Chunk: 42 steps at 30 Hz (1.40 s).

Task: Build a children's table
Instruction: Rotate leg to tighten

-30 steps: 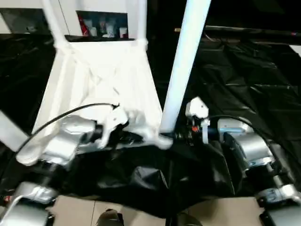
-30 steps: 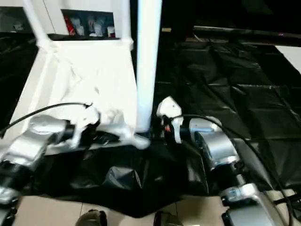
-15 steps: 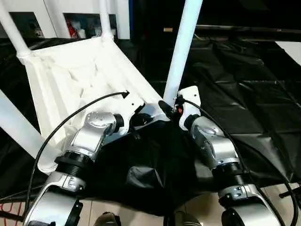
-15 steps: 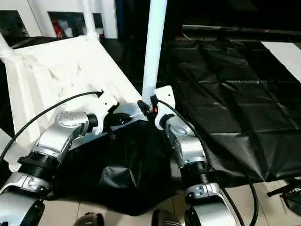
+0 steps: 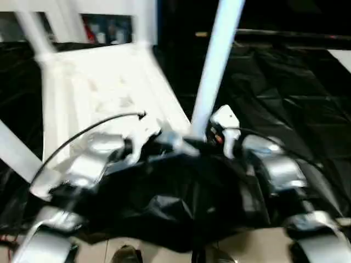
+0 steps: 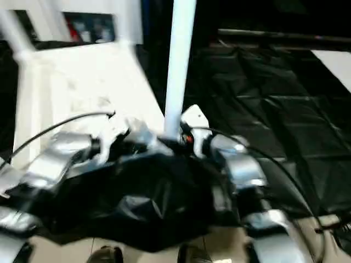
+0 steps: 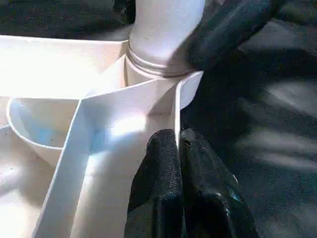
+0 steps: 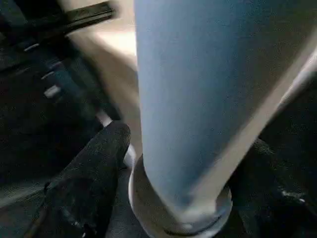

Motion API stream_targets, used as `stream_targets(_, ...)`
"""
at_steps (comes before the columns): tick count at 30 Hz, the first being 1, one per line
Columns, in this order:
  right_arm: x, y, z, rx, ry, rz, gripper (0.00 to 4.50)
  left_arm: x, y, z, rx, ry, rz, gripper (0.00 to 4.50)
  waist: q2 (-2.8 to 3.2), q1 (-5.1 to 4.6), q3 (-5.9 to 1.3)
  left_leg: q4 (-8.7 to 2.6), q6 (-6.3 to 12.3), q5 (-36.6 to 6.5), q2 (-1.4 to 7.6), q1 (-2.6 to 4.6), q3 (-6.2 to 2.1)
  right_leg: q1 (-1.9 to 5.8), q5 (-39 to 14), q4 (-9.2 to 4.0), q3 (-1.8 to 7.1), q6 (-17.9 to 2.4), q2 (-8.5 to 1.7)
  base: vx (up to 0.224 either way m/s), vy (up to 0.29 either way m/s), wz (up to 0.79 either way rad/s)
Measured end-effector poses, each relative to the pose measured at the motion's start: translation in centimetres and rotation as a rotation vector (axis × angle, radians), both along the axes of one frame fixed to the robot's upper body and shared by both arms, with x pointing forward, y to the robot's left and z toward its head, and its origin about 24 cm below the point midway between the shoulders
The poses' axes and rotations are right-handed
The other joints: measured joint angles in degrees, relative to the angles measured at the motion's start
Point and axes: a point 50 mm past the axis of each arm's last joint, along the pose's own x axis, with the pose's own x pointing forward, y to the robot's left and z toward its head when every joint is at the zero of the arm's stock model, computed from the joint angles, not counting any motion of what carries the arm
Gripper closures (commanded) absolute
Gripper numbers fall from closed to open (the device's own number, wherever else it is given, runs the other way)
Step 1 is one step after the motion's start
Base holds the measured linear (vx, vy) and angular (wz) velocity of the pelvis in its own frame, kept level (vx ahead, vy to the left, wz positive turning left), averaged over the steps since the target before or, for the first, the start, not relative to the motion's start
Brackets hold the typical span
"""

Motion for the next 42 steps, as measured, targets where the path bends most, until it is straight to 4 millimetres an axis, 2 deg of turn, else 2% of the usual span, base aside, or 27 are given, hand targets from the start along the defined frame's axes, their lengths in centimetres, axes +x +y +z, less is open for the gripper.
stream_targets(4, -0.5, -0.3, 0.0, -0.015, 0.026, 0.089, 1.3, -0.4, 0.2, 0.0, 0.015, 0.012, -0.068, 4.5, -0.02, 0.65, -0.01, 0.06, 0.0, 0.0, 0.0, 0.01, 0.05, 0.0, 0.03, 0.01, 0.03, -0.04, -0.02, 0.0, 0.0, 0.0)
stream_targets(8, -0.7, -0.5, 0.0, -0.042, 0.041, 0.162, 1.3, -0.9, 0.8, 0.1, 0.017, 0.026, -0.105, 4.5, -0.06, 0.75, -0.01, 0.05, 0.0, 0.0, 0.03, 0.01, 0.05, 0.0, 0.0, 0.04, 0.0, 0.0, -0.01, 0.0, 0.0, 0.0)
stream_targets(10, -0.9, -0.7, 0.0, -0.054, 0.053, 0.189, 1.65, -1.1, 1.1, 0.1, 0.016, 0.035, -0.127, 4.5, -0.07, 0.85, -0.01, 0.04, 0.01, -0.01, 0.03, -0.01, 0.06, 0.0, 0.0, 0.03, 0.0, 0.0, -0.01, 0.0, 0.0, 0.0)
stream_targets(12, -1.0, -0.6, -0.1, -0.058, 0.057, 0.203, 1.65, -1.2, 1.4, 0.1, 0.018, 0.039, -0.141, 4.5, -0.07, 0.84, -0.01, 0.04, 0.01, -0.01, 0.03, -0.01, 0.06, 0.0, 0.0, 0.03, 0.0, 0.0, -0.01, 0.0, 0.0, 0.0)
stream_targets(14, -1.0, -0.5, 0.0, -0.059, 0.055, 0.218, 1.96, -1.3, 1.5, 0.1, 0.022, 0.039, -0.147, 4.5, -0.1, 0.86, -0.02, 0.05, 0.01, -0.01, 0.03, 0.0, 0.06, 0.0, 0.0, 0.04, 0.0, 0.0, -0.01, 0.0, 0.0, 0.0)
stream_targets(24, -1.2, -0.4, -0.1, -0.021, 0.055, 0.2, 2.36, -1.3, 1.1, 0.0, 0.01, 0.037, -0.138, 4.5, -0.19, 0.93, -0.07, 0.08, 0.0, 0.0, 0.03, 0.0, 0.05, 0.0, 0.0, 0.06, 0.0, 0.0, -0.01, 0.0, 0.0, 0.0)
stream_targets(27, -1.3, -0.2, -0.5, 0.018, 0.052, 0.108, 2.4, -0.9, 0.5, -0.2, 0.0, 0.033, -0.083, 4.5, -0.19, 0.87, -0.08, 0.11, 0.0, 0.0, 0.02, 0.09, 0.07, 0.04, -0.05, 0.1, 0.05, 0.08, -0.02, 0.0, 0.0, 0.0)
stream_targets(29, -0.8, 0.2, -0.7, 0.041, 0.045, -0.014, 2.45, -0.3, 0.1, -0.4, -0.009, 0.024, -0.016, 4.5, -0.2, 0.68, -0.1, 0.12, 0.0, 0.0, 0.01, 0.14, 0.05, 0.06, -0.06, 0.12, 0.06, 0.12, -0.02, 0.0, 0.0, 0.0)
stream_targets(37, 1.7, 3.1, -1.7, 0.167, 0.035, -0.547, 2.49, 2.0, -2.2, -0.6, -0.021, -0.028, 0.244, 4.5, -0.35, -1.71, -0.23, 0.11, -0.02, 0.01, -0.08, 0.19, -0.54, 0.06, -0.09, -0.15, -0.16, 0.17, 0.02, 0.0, 0.0, 0.0)
stream_targets(42, 2.2, 4.0, -1.7, 0.162, 0.013, -0.641, 2.49, 2.3, -2.8, -0.6, -0.019, -0.047, 0.291, 4.5, -0.36, -2.21, -0.25, 0.11, -0.02, 0.01, -0.15, 0.14, -0.68, 0.08, -0.09, -0.28, -0.21, 0.17, 0.02, 0.0, 0.0, 0.0)
